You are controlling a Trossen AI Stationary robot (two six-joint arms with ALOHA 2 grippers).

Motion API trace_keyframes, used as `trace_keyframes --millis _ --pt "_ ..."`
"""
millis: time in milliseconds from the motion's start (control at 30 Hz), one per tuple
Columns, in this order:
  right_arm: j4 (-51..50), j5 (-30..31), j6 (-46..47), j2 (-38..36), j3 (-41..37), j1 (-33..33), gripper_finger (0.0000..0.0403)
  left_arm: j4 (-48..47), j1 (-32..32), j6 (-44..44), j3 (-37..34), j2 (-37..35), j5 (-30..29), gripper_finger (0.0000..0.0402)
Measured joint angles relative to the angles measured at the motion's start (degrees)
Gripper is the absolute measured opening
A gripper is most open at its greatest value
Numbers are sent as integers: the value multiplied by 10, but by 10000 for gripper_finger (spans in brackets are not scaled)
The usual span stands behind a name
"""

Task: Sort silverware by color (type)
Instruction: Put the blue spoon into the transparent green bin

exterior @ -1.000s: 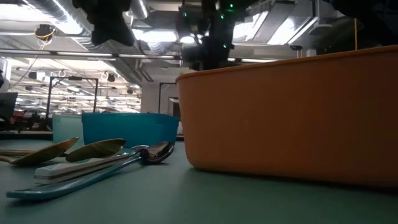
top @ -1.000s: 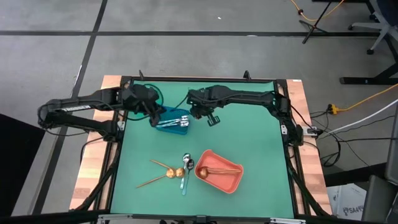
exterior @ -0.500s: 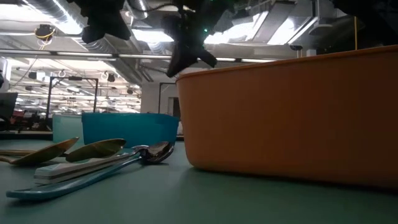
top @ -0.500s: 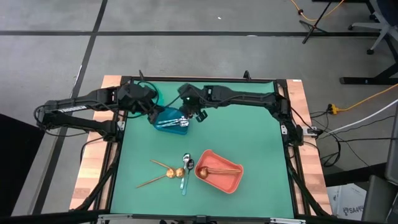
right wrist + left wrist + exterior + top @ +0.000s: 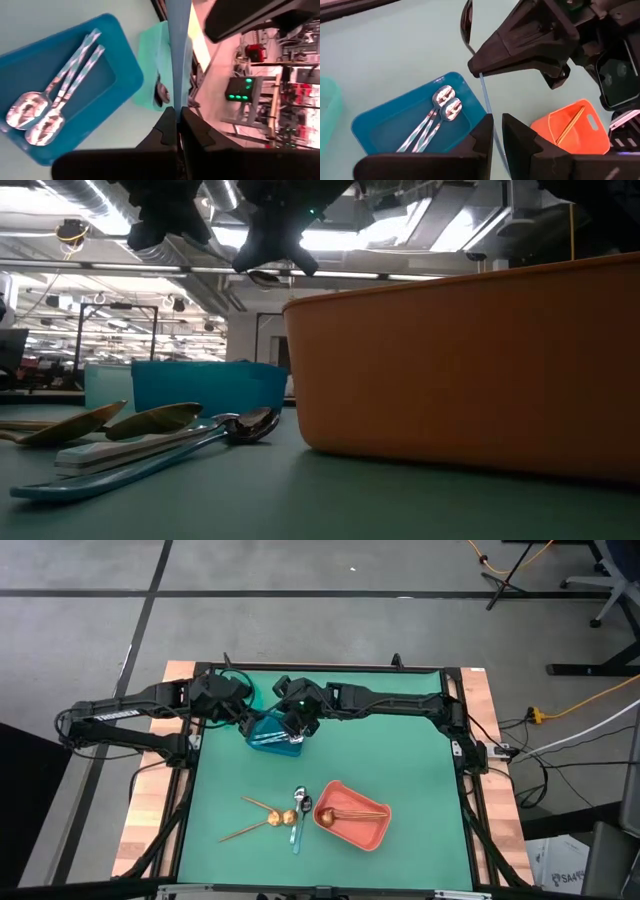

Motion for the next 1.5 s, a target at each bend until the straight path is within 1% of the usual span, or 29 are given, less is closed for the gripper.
trace_keyframes --millis 100,333,867,1133,1500 --pt "0 9 -5 0 0 0 0 2 0 -15 0 0 0 33" --pt "-2 10 -6 0 0 0 0 8 0 -17 0 6 0 33" --pt "-28 9 2 0 0 0 0 16 -18 -16 0 50 0 33" --pt "-33 9 3 0 0 0 0 16 -18 -15 0 48 -43 33" --pt "-30 9 3 0 0 0 0 14 -18 -15 0 49 -44 33"
